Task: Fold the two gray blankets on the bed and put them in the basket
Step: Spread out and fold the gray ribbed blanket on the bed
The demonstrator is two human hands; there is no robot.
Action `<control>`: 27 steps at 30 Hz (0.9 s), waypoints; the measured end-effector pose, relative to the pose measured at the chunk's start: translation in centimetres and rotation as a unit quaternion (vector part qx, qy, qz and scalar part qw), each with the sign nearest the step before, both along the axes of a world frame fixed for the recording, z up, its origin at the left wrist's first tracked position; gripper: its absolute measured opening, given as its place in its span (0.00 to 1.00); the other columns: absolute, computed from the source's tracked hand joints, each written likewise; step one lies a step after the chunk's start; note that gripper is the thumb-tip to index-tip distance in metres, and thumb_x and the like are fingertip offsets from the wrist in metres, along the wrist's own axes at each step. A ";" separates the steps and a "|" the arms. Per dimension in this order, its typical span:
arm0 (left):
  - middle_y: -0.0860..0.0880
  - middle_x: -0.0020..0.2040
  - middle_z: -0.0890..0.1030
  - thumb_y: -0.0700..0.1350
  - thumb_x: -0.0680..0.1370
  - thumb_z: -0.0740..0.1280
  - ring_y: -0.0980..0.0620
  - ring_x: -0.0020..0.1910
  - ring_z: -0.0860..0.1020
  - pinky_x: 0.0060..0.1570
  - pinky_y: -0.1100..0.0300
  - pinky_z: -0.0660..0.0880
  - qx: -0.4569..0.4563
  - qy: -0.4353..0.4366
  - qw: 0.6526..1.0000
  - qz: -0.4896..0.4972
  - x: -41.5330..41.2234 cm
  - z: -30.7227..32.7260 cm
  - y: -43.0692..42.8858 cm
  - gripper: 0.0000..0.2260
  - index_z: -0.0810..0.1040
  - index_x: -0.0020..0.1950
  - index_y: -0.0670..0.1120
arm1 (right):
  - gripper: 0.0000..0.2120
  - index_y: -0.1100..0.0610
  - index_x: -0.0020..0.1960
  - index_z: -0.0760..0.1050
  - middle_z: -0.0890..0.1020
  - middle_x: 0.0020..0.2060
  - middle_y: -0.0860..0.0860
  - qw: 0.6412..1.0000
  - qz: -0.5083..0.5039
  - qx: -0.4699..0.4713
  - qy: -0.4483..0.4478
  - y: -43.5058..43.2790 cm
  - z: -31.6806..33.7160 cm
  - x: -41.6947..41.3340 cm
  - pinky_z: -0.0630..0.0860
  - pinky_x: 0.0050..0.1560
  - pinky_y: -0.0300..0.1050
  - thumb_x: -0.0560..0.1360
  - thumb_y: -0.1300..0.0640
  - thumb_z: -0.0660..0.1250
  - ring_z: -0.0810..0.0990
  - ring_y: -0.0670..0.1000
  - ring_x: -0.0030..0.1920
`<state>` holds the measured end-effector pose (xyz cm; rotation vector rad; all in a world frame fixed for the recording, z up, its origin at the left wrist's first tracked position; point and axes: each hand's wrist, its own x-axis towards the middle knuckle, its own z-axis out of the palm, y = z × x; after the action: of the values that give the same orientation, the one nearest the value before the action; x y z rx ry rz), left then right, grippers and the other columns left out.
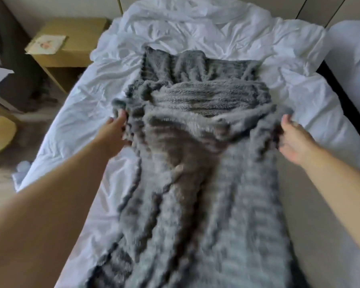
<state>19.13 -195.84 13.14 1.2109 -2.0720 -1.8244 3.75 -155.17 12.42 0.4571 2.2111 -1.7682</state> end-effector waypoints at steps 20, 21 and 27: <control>0.50 0.38 0.78 0.62 0.74 0.63 0.49 0.46 0.78 0.50 0.59 0.70 -0.209 -0.488 0.794 -0.295 37.4 -13.4 12.3 0.19 0.72 0.34 0.47 | 0.28 0.63 0.56 0.78 0.82 0.51 0.59 0.859 0.134 0.360 -0.339 13.9 -14.0 39.8 0.76 0.55 0.48 0.63 0.45 0.74 0.81 0.58 0.51; 0.50 0.35 0.76 0.59 0.76 0.63 0.49 0.44 0.77 0.49 0.59 0.70 -0.223 -0.467 0.797 -0.311 37.1 -13.3 12.6 0.18 0.70 0.33 0.47 | 0.28 0.62 0.58 0.77 0.81 0.54 0.59 0.855 0.140 0.374 -0.330 14.1 -13.4 39.9 0.76 0.53 0.46 0.65 0.45 0.73 0.80 0.58 0.53; 0.39 0.48 0.77 0.43 0.77 0.64 0.41 0.53 0.77 0.51 0.53 0.72 -0.178 -0.275 0.921 -0.210 28.4 -7.2 11.6 0.08 0.75 0.51 0.39 | 0.11 0.62 0.52 0.75 0.80 0.50 0.61 0.945 0.087 0.252 -0.191 10.6 -6.3 33.1 0.73 0.42 0.46 0.71 0.61 0.68 0.77 0.56 0.43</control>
<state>47.54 -184.21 5.90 1.3596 -3.0074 -1.2063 36.86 -144.59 6.08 0.6249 2.3064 -0.9143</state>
